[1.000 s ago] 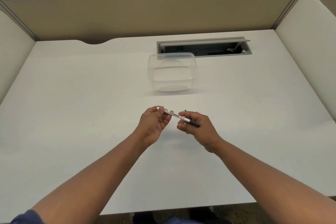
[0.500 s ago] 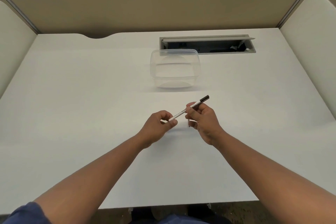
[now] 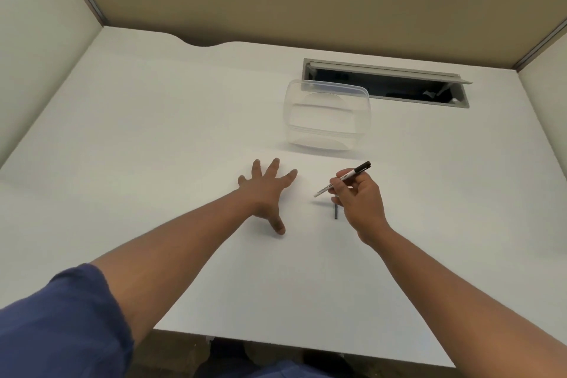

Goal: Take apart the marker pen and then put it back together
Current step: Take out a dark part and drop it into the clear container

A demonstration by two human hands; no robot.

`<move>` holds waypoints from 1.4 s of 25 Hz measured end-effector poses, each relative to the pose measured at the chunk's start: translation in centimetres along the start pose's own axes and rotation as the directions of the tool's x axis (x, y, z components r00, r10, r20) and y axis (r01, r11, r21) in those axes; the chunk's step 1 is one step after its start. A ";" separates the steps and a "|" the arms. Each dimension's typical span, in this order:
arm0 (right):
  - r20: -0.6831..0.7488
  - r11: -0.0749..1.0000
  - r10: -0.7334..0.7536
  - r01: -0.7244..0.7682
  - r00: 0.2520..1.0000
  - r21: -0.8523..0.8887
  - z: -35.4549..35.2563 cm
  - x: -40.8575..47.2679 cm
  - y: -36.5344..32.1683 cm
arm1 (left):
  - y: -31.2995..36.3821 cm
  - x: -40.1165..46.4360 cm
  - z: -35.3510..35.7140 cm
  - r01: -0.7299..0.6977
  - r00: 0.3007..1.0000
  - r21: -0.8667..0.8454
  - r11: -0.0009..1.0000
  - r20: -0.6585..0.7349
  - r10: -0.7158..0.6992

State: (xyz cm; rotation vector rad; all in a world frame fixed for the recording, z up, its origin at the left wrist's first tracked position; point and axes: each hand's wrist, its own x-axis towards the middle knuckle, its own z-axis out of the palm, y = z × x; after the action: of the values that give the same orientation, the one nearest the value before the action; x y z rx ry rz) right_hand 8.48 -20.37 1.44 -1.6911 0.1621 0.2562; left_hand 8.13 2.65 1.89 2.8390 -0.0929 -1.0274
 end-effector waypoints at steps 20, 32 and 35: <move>0.246 0.763 -0.286 0.375 0.926 -0.526 1.0 0.2 1.1 | -0.4 0.5 0.8 0.005 1.000 0.002 1.000 0.020 -0.005; 0.218 0.798 -0.213 0.299 0.952 -0.524 0.7 0.2 1.4 | -0.1 0.2 0.5 0.010 0.999 -0.008 1.000 0.036 -0.010; 0.174 0.809 -0.302 0.348 0.937 -0.474 1.0 0.1 0.8 | -0.1 0.1 0.5 0.014 0.999 -0.014 1.000 0.039 -0.013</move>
State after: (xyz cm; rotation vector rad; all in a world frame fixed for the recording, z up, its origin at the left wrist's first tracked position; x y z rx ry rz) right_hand 8.29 -19.52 0.49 -2.1832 -0.2922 0.1174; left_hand 7.88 2.73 1.47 2.8119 -0.0699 -1.0813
